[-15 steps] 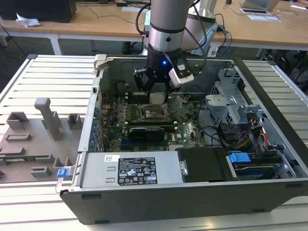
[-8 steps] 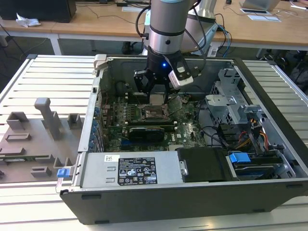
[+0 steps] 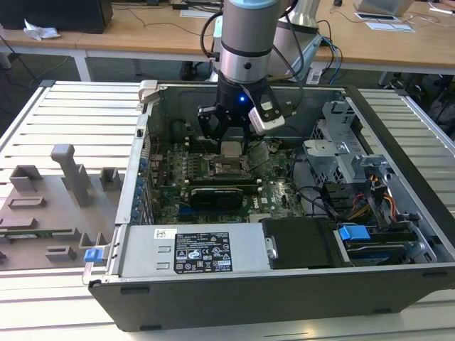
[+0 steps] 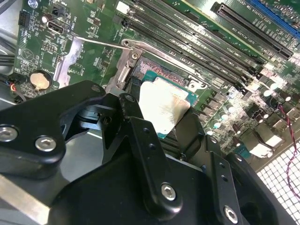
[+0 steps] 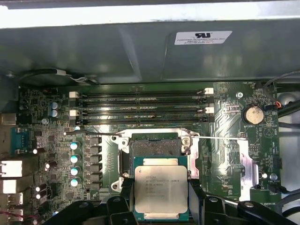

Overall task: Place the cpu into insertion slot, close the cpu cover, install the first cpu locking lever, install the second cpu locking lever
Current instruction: 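Place the cpu into insertion slot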

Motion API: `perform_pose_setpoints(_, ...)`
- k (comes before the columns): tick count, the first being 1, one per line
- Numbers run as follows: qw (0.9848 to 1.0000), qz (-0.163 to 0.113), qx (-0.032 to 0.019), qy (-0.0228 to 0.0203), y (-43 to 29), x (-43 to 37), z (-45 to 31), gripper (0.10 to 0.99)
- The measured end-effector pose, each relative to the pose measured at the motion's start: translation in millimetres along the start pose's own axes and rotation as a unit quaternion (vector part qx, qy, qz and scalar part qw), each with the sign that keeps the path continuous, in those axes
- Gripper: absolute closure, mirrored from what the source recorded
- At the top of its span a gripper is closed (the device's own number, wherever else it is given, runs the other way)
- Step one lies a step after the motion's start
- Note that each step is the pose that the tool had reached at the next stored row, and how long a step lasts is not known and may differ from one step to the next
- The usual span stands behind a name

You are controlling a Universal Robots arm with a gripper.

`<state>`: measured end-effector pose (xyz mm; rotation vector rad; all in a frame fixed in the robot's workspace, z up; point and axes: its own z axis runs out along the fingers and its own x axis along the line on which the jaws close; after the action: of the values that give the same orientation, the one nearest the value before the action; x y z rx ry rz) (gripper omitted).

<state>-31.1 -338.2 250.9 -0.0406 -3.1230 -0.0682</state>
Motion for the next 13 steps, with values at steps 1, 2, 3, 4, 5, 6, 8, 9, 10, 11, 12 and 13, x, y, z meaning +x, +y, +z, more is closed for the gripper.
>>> perform_pose_setpoints(1, 1.0000, 0.000, 0.0000, 0.0000, 0.0, 0.0, 0.8, 0.545)
perform_pose_setpoints(2, 1.0000, 0.000, 0.0000, 0.0000, 0.0, 0.0, 1.2, 0.545)
perform_pose_setpoints(3, 1.0000, 0.000, 0.0000, 0.0000, -0.1, 0.0, 1.8, 0.545)
perform_pose_setpoints(4, 1.0000, 0.000, 0.0000, 0.0000, -0.1, 0.0, 2.4, 0.545)
perform_pose_setpoints(5, 1.0000, 0.000, 0.0000, 0.0000, -0.1, -0.1, 3.0, 0.545)
perform_pose_setpoints(6, 1.0000, 0.000, 0.0001, 0.0000, 0.0, -0.1, 3.6, 0.545)
perform_pose_setpoints(8, 1.0000, 0.000, 0.0002, 0.0000, 0.1, -0.1, 5.2, 0.545)
perform_pose_setpoints(9, 1.0000, 0.000, 0.0005, 0.0000, 0.1, -0.1, 6.3, 0.545)
perform_pose_setpoints(10, 1.0000, 0.000, 0.0006, 0.0000, 0.1, -0.1, 6.2, 0.545)
perform_pose_setpoints(11, 1.0000, 0.000, 0.0006, 0.0000, 0.1, -0.1, 6.2, 0.545)
perform_pose_setpoints(12, 1.0000, 0.000, 0.0006, 0.0001, 0.1, -0.1, 6.3, 0.545)
perform_pose_setpoints(13, 1.0000, 0.000, 0.0006, 0.0000, 0.1, -0.1, 6.3, 0.545)
